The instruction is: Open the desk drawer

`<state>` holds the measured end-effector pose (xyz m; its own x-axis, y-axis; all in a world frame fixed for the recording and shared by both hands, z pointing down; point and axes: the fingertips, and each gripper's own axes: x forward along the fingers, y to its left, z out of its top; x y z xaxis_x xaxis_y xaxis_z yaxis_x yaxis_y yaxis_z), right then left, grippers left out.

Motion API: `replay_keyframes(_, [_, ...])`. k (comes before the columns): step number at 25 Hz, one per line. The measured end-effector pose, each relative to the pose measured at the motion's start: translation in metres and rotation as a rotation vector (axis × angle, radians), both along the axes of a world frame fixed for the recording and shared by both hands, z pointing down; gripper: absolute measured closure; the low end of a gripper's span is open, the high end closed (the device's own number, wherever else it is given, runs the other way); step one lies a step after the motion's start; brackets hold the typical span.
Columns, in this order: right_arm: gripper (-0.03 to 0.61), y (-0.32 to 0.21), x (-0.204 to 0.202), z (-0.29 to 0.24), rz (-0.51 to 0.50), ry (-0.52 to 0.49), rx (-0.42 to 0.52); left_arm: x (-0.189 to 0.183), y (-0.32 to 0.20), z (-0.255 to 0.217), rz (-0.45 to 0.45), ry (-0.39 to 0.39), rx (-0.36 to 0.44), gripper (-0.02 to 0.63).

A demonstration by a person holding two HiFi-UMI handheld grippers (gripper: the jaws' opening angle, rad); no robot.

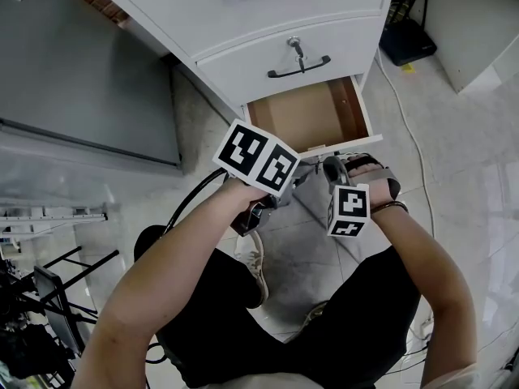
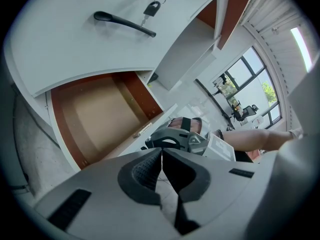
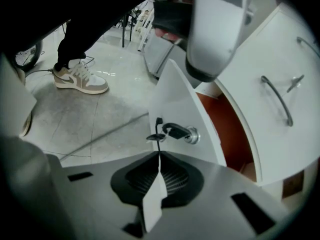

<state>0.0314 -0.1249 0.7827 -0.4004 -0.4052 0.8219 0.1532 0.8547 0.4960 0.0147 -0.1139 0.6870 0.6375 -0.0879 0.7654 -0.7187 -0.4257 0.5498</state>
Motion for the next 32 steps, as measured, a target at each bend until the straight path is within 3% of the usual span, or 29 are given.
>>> replay_keyframes(15, [0.561,0.006,0.014,0.001,0.074,-0.013,-0.069,0.015,-0.005,0.004,0.052,0.010,0.004,0.604])
replay_keyframes(21, [0.562,0.013,0.017,0.004,0.114,-0.021,-0.152,0.022,-0.007,0.002,0.062,0.017,0.015,0.604])
replay_keyframes(26, [0.562,0.019,0.017,0.005,0.180,-0.057,-0.276,0.021,-0.010,-0.001,0.063,0.018,0.030,0.604])
replay_keyframes(32, [0.563,0.034,0.019,-0.004,0.222,-0.092,-0.409,0.021,-0.015,-0.013,0.048,0.004,0.101,0.604])
